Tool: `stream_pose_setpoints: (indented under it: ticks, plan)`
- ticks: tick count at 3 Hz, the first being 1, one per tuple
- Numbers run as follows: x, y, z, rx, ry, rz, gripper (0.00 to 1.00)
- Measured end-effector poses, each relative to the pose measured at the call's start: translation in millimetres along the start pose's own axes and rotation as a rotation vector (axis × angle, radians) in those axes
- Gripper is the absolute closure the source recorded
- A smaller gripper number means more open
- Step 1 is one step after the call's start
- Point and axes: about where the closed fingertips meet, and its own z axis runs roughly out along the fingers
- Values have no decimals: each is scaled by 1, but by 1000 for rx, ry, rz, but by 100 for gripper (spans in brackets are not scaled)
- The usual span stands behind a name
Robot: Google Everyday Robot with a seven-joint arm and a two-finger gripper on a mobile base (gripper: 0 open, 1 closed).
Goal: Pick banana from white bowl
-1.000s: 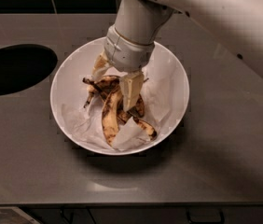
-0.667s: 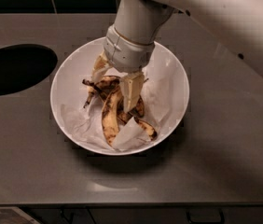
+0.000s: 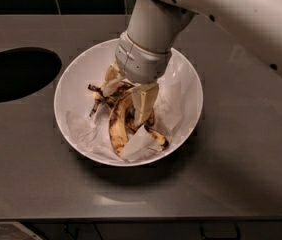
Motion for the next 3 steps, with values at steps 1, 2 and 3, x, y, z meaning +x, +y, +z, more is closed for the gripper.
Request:
stream_pose_setpoints:
  ticks: [1, 2, 3]
  plan:
    - [-1, 0, 2, -6, -5, -8, 36]
    - [-1, -3, 7, -15, -19, -25, 36]
    - [-1, -4, 11, -21, -30, -32, 36]
